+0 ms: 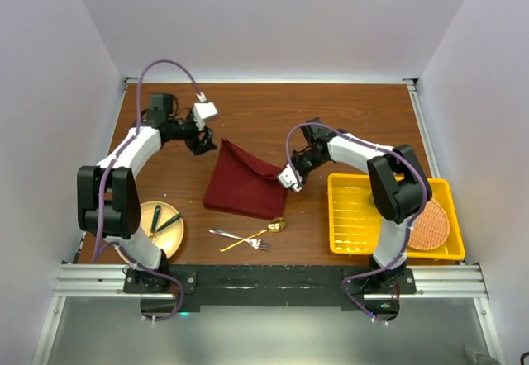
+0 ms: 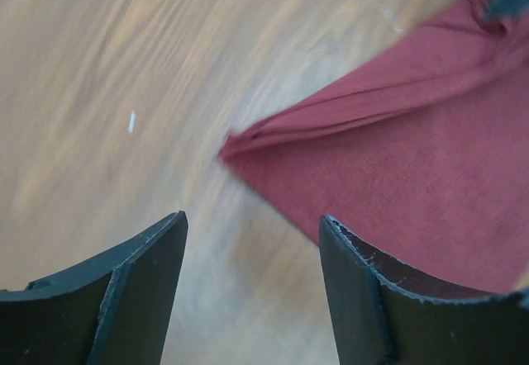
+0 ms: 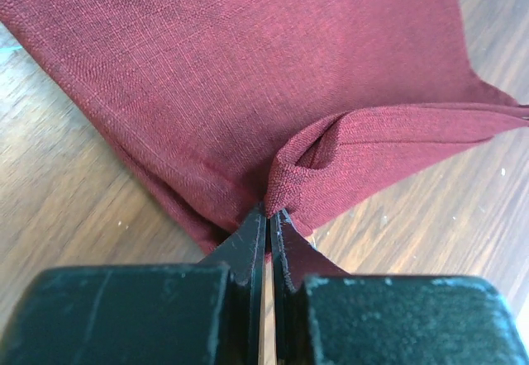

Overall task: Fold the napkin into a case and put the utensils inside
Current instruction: Pick up the lower triangle-folded napkin from the center of the board.

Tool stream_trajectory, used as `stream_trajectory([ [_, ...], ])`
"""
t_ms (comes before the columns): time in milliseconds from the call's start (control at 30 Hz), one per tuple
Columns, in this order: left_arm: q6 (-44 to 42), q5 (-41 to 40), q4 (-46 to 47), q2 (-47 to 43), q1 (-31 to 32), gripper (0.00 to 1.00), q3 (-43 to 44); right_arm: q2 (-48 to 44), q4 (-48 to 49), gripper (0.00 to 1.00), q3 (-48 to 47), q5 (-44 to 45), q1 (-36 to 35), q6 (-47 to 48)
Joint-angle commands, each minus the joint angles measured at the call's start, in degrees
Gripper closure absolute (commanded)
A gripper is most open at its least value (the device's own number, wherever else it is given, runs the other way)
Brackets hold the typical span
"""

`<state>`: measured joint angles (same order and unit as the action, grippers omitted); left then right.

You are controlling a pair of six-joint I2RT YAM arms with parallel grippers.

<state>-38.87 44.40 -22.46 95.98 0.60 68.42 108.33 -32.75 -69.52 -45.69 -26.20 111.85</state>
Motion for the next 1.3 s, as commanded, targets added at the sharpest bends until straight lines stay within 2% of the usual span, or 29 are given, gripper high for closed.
stream_trajectory([
  [0, -22.3, -0.4, -1.1, -0.6, 6.7, 0.30, 0.5, -1.7, -4.1, 1.00, 0.2, -5.0, 1.4, 23.9],
  [200, -36.4, -1.6, -6.5, 7.0, 13.2, 0.27, 7.4, -1.5, -6.4, 1.00, 0.0, -5.9, 2.2, 27.5],
  [400, -43.6, -2.9, -9.0, 12.0, 17.1, 0.28, 10.5, -1.0, -6.6, 1.00, -0.8, -6.5, 2.9, 27.8],
  [500, -48.6, -3.7, -13.4, 14.8, 18.6, 0.29, 13.0, -0.9, -6.9, 1.00, -1.1, -6.7, 3.1, 27.6],
  [767, -49.1, -5.0, -12.5, 18.8, 20.1, 0.35, 15.4, -0.6, -6.1, 1.00, -0.9, -7.0, 3.6, 27.4],
  [833, -49.2, -6.1, -13.1, 19.6, 20.1, 0.46, 16.0, -0.1, -5.2, 1.00, -1.3, -6.9, 3.6, 26.4],
  [867, -48.2, -6.5, -13.0, 20.0, 20.1, 0.56, 16.5, 0.4, -3.8, 1.00, -1.5, -6.7, 3.6, 25.7],
  [967, -46.1, -7.3, -10.6, 20.1, 19.4, 0.74, 16.3, 1.4, 0.4, 1.00, -1.9, -6.3, 3.8, 22.0],
  [1033, -44.7, -7.1, -9.3, 19.8, 18.8, 0.82, 16.3, 2.1, 1.6, 1.00, -3.2, -6.0, 4.0, 19.8],
  [1067, -43.8, -7.3, -8.4, 19.8, 18.6, 0.89, 16.5, 2.7, 2.5, 1.00, -3.7, -6.0, 4.1, 19.0],
  [1167, -43.4, -8.2, -8.3, 19.9, 18.5, 1.00, 17.2, 3.3, 5.1, 1.00, -5.0, -5.9, 4.6, 15.0],
  [1267, -42.7, -8.5, -8.1, 19.2, 18.4, 1.00, 17.4, 3.3, 8.7, 1.00, -5.2, -6.2, 5.3, 11.5],
])
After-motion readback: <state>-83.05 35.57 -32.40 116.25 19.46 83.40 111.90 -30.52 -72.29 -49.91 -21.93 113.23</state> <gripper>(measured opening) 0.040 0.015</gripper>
